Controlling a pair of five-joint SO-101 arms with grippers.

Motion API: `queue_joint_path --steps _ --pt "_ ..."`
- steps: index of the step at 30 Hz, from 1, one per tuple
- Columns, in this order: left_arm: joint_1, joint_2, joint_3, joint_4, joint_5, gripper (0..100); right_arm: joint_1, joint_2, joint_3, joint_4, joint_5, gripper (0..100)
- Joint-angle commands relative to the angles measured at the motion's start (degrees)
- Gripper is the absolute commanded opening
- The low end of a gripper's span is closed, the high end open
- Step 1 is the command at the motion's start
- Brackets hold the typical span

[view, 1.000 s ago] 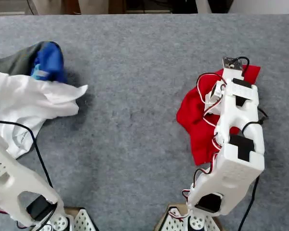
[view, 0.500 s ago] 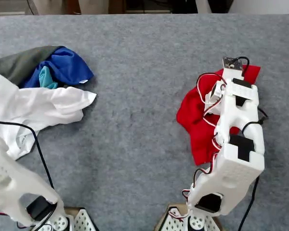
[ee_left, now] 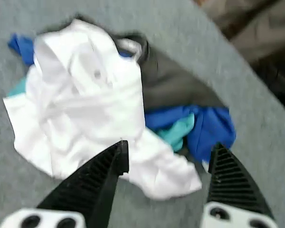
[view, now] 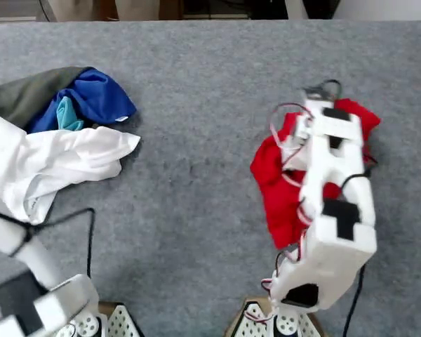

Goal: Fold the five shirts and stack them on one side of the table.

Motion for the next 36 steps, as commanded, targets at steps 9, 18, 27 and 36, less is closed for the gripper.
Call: queue_joint_path --steps 9,18,27,36 --pt "9.41 -23.25 36.66 -8.44 -9.67 28 -31.43 -31.34 -16.57 3.87 0.0 0.2" --pt "5.45 -33.45 51.6 -11.78 -13.63 28 -24.13 -27.3 -19.65 -2.99 0.0 0.4" --pt "6.77 -34.68 54.15 -11.78 -13.63 28 -6.02 -12.35 3.38 -8.35 9.32 0.2" --pt "29.27 -34.68 58.2 -10.46 -13.54 28 13.85 -3.74 7.08 -12.48 24.88 0.5"
